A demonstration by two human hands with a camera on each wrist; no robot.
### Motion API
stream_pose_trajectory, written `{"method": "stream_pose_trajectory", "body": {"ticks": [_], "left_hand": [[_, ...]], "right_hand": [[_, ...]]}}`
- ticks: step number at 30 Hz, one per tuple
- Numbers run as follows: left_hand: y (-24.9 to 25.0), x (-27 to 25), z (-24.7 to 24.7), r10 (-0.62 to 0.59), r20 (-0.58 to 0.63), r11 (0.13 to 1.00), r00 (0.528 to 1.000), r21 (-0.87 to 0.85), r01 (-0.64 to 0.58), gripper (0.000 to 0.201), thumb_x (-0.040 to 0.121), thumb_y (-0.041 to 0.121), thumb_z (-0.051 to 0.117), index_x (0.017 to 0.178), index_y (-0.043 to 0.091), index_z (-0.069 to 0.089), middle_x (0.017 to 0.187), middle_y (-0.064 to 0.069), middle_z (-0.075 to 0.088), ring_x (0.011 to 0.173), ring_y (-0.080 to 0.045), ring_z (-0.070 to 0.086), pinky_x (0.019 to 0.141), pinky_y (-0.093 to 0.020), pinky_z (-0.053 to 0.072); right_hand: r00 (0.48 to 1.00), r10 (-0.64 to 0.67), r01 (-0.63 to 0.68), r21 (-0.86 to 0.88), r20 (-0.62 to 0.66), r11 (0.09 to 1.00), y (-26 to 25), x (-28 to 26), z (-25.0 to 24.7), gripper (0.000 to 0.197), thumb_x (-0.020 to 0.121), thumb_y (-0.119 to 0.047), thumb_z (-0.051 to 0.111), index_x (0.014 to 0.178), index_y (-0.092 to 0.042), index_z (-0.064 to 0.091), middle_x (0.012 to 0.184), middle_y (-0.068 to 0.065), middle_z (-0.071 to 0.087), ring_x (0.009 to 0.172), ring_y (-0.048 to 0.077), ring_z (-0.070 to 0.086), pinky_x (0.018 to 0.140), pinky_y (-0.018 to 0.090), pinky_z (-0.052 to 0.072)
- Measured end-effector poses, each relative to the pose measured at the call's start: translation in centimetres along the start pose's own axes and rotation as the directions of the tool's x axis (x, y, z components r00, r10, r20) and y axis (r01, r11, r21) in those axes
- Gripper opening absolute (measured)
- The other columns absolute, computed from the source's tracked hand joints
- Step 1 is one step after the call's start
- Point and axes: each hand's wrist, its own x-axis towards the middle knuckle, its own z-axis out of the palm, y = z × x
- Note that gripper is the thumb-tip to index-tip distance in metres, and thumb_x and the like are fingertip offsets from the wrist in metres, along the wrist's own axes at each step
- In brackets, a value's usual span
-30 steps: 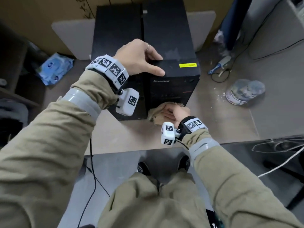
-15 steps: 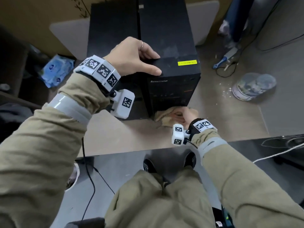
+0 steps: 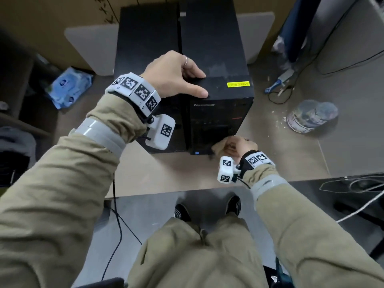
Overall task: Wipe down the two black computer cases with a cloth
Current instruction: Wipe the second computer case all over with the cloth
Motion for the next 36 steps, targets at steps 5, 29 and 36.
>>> {"method": "stream_pose_trajectory", "body": {"ticks": [5,29,36], "left_hand": [[-0.2,0.1,-0.1,0.005,0.022,1.000,1.000,0.003,-0.005,0.065,0.049,0.076,0.076,0.104,0.040,0.074,0.097,0.021,0.071,0.097,0.006,0.064,0.096,-0.034,0.053],[-0.8,0.3,0.4,0.034,-0.014,0.999,0.999,0.003,-0.034,0.061,0.052,0.073,0.079,0.102,0.038,0.074,0.095,0.020,0.072,0.089,0.008,0.065,0.094,-0.033,0.054],[-0.3,-0.1,0.2,0.032,0.004,0.999,0.999,0.016,-0.032,0.063,0.054,0.071,0.077,0.107,0.038,0.073,0.097,0.021,0.070,0.091,0.009,0.063,0.095,-0.032,0.053]], "right_hand": [[0.994,-0.112,0.112,-0.010,-0.018,0.994,-2.1,-2.5,1.2,0.014,0.065,0.002,0.076,0.079,0.003,0.071,0.079,0.021,0.074,0.068,0.032,0.074,0.068,0.042,0.063],[0.994,0.092,-0.083,-0.152,0.054,0.985,7.1,7.0,2.7,0.037,0.044,-0.015,0.082,0.078,-0.002,0.075,0.084,0.016,0.077,0.071,0.028,0.076,0.075,0.044,0.063],[0.993,0.032,-0.028,-0.039,0.111,0.999,4.7,0.1,7.3,0.009,0.079,-0.002,0.071,0.085,0.005,0.068,0.076,0.017,0.075,0.070,0.027,0.075,0.079,0.041,0.062]]}}
